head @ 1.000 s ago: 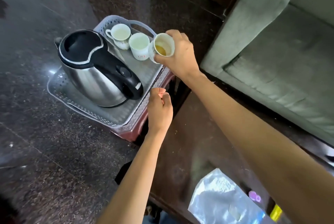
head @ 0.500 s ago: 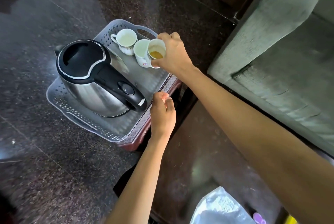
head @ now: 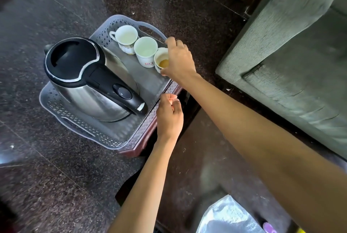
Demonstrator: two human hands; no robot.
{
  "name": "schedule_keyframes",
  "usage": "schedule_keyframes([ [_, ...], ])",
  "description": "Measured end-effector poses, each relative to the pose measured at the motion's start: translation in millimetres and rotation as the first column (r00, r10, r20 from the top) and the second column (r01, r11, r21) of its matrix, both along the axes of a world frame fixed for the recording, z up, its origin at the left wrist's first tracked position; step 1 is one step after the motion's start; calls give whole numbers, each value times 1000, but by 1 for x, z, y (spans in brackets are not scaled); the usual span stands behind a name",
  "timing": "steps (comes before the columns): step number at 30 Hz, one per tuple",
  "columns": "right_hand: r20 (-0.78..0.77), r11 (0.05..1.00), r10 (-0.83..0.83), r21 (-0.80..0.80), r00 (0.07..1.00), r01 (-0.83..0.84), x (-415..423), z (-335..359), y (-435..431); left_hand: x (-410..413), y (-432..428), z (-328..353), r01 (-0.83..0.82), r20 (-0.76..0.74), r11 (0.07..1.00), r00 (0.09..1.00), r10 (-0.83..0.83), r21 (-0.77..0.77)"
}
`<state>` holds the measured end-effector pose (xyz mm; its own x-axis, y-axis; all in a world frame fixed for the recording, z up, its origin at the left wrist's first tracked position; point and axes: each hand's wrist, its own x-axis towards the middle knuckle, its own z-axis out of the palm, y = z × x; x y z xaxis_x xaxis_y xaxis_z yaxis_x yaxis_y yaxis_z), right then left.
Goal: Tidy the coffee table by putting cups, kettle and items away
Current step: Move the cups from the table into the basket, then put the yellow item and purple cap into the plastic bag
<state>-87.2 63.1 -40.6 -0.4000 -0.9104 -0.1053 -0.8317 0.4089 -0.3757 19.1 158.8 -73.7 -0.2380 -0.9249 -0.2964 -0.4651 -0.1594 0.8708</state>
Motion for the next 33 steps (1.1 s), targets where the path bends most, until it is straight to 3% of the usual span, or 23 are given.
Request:
schedule_keyframes([
  [4, -118, 999, -24, -41, 993, 20, 4, -10, -2, 1, 2, -1, 9, 17, 1000, 1000, -9, -10],
  [11, -164, 998, -59, -30, 985, 55, 4, -15, -2, 4, 8, 0, 19, 9, 1000, 1000, -19, -25],
  [14, -107, 998, -56, -8, 993, 55, 5, -11, 1, 8, 13, 3, 31, 17, 999, 999, -30, -21],
  [17, 15, 988, -111, -105, 994, 112, 5, -3, 18, 14, 20, 7, 74, 41, 997, 996, -73, -26],
  [22, 29, 949, -184, -257, 983, 185, 1, -4, 88, 17, 41, 14, 140, 31, 990, 990, -140, -18],
  [33, 1, 850, -506, -169, 862, 499, 5, -2, 296, 28, 143, 32, 444, 34, 894, 896, -443, -60],
])
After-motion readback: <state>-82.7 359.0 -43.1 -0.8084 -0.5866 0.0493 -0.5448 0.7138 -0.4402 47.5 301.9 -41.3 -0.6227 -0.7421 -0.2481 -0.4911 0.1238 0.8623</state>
